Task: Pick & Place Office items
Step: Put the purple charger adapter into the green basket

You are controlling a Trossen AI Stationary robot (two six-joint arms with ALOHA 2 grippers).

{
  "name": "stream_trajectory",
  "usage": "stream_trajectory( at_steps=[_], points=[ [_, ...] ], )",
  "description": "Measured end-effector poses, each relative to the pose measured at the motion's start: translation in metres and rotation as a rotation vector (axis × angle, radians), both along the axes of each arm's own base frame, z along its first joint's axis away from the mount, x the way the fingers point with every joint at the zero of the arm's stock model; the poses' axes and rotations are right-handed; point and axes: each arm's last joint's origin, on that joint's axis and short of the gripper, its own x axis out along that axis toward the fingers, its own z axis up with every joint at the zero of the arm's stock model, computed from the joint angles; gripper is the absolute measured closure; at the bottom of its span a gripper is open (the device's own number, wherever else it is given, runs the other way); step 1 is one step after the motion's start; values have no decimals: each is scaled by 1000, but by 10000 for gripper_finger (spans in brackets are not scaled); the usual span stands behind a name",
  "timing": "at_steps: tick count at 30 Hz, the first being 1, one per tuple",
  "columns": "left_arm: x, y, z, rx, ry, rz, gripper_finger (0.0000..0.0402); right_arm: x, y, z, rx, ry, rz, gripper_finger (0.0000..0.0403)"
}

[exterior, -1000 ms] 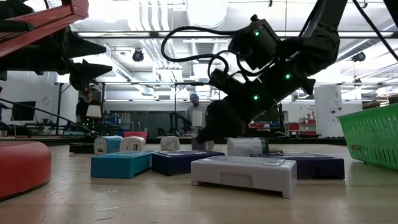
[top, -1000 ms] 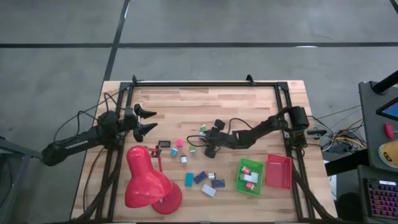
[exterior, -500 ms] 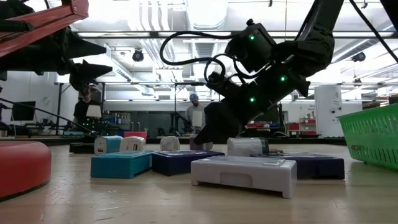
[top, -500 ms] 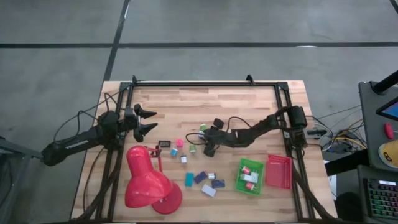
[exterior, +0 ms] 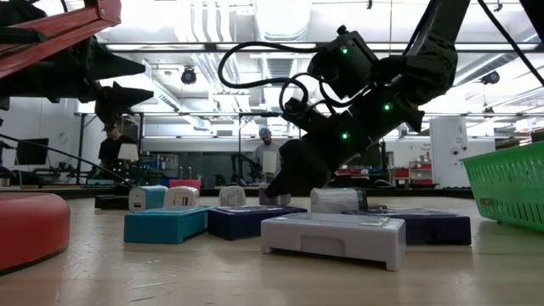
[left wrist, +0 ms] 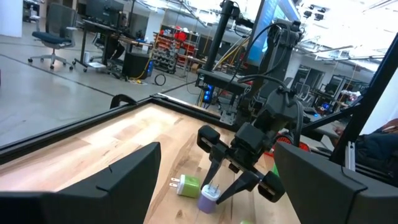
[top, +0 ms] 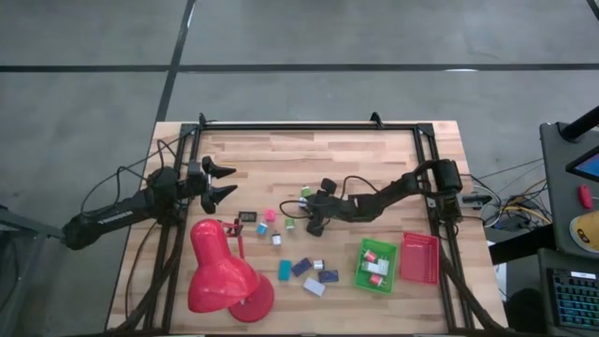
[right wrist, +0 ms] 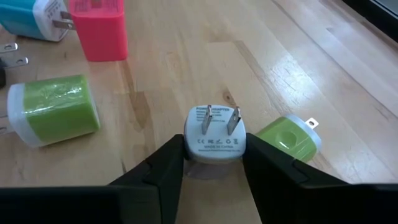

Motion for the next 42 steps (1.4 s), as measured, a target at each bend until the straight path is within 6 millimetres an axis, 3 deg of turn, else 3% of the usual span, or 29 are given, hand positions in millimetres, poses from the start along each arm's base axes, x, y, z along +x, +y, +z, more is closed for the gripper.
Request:
stream_trajectory(
  at_steps=[21, 32, 42],
  points=[
    [0, 0, 0, 0, 0, 0, 82, 0, 0, 5, -1, -9, -1, 268],
    [0, 0, 0, 0, 0, 0, 82, -17, 17, 60, -17, -4, 64, 262],
    [0, 0, -1, -3, 7, 0, 82, -59, 36, 119, -22, 42, 144, 260]
  ],
)
